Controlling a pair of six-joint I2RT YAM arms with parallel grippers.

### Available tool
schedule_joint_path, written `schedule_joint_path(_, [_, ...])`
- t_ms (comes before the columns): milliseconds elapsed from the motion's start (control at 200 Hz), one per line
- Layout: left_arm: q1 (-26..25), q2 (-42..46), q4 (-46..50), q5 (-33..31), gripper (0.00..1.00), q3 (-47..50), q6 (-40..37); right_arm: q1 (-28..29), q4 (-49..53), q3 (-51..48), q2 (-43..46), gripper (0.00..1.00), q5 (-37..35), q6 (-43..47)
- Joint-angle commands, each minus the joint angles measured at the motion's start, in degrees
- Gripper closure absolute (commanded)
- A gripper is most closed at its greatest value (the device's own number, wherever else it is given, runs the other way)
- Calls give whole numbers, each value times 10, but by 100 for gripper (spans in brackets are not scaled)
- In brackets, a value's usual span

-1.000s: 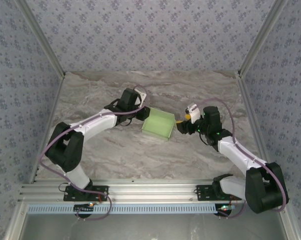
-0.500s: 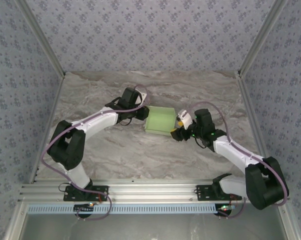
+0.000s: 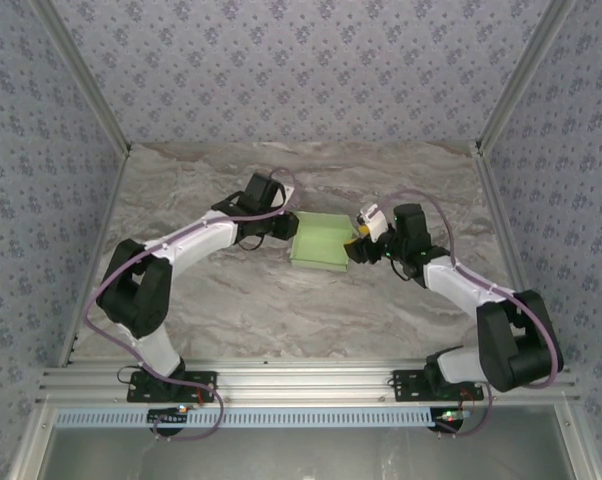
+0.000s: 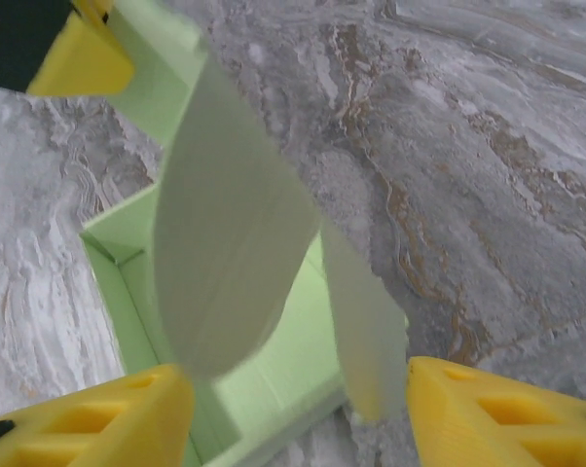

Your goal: Fold the paper box

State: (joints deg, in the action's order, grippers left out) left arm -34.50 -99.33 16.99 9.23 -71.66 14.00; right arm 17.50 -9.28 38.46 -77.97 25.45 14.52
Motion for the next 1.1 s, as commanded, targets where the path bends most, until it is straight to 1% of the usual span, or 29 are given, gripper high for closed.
schedule_joint_path(0, [3,-15,34,16,76,-31,13,-1,-22,32,-19,46,26,-4])
schedule_joint_path(105, [5,-25,48,40,75,-43,19,-2,-10,53,-35,63,39,-7])
schedule_joint_path(145, [4,-29,57,45,75,-51,21,-2,-11,55,-39,67,45,-14])
schedule_joint_path(205, [5,-32,66,49,75,-58,29,-2,-14,58,-44,71,53,-23])
schedule_joint_path(290, [4,-29,46,63,75,-52,48,0,-15,60,-49,75,57,-39])
schedule_joint_path(435, [4,-29,33,78,75,-53,74,9,-18,59,-57,78,36,-75])
schedule_joint_path(570, [4,-26,14,84,75,-41,93,34,-26,57,-59,77,-14,-101])
schedule_joint_path(879, [3,-14,-24,79,76,8,118,114,-98,40,-63,76,-195,-213])
schedule_joint_path(939, [3,-13,-22,76,76,11,117,122,-101,37,-60,72,-214,-223])
schedule_joint_path(1004, [2,-12,-13,66,76,11,115,123,-101,32,-55,64,-223,-224])
schedule_joint_path(1094, [2,-6,-9,51,76,18,111,111,-78,29,-47,61,-209,-218])
